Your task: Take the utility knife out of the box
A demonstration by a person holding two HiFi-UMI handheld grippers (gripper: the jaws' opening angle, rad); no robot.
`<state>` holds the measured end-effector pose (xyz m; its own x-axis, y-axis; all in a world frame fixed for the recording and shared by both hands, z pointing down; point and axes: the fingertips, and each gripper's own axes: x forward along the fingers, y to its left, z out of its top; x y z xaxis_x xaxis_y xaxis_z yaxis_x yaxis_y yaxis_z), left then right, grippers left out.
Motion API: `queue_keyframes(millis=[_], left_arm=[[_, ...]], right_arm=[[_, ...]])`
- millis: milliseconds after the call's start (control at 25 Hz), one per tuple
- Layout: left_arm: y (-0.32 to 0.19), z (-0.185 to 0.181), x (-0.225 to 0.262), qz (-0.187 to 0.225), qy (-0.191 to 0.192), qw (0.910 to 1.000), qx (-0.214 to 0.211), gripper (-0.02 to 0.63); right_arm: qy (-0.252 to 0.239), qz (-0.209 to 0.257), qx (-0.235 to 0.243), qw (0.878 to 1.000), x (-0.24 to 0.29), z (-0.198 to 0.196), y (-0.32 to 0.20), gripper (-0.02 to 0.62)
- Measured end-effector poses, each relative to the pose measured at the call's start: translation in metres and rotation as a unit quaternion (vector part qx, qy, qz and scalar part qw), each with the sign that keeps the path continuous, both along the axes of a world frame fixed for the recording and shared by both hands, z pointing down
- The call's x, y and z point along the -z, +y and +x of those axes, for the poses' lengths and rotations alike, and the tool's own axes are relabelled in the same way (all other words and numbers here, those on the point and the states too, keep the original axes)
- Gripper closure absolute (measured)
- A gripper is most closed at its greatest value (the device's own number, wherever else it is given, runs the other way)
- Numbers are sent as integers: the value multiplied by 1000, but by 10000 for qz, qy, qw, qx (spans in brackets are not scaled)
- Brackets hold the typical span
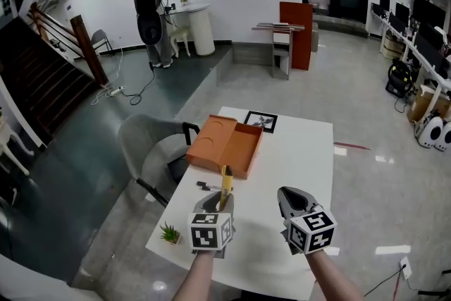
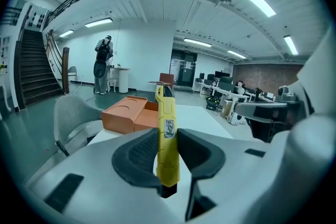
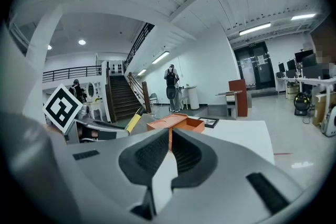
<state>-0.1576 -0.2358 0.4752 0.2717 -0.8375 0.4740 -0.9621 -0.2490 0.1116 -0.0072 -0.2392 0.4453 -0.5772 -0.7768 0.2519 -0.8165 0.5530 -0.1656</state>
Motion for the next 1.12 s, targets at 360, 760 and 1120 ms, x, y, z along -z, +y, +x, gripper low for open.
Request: queue_keyframes(millis=[360, 760, 1120], left_arm=[[24, -8, 8, 148, 3, 9998, 102, 497], [29, -19, 12, 222, 68, 9994, 246, 497], [27, -26, 11, 213, 101, 9992, 321, 497]], right_arm=[[-9, 32, -1, 10000, -1, -3, 17, 595], [70, 68, -13, 10000, -3, -8, 21, 595], [183, 3, -49, 9998, -10, -7, 20, 595]])
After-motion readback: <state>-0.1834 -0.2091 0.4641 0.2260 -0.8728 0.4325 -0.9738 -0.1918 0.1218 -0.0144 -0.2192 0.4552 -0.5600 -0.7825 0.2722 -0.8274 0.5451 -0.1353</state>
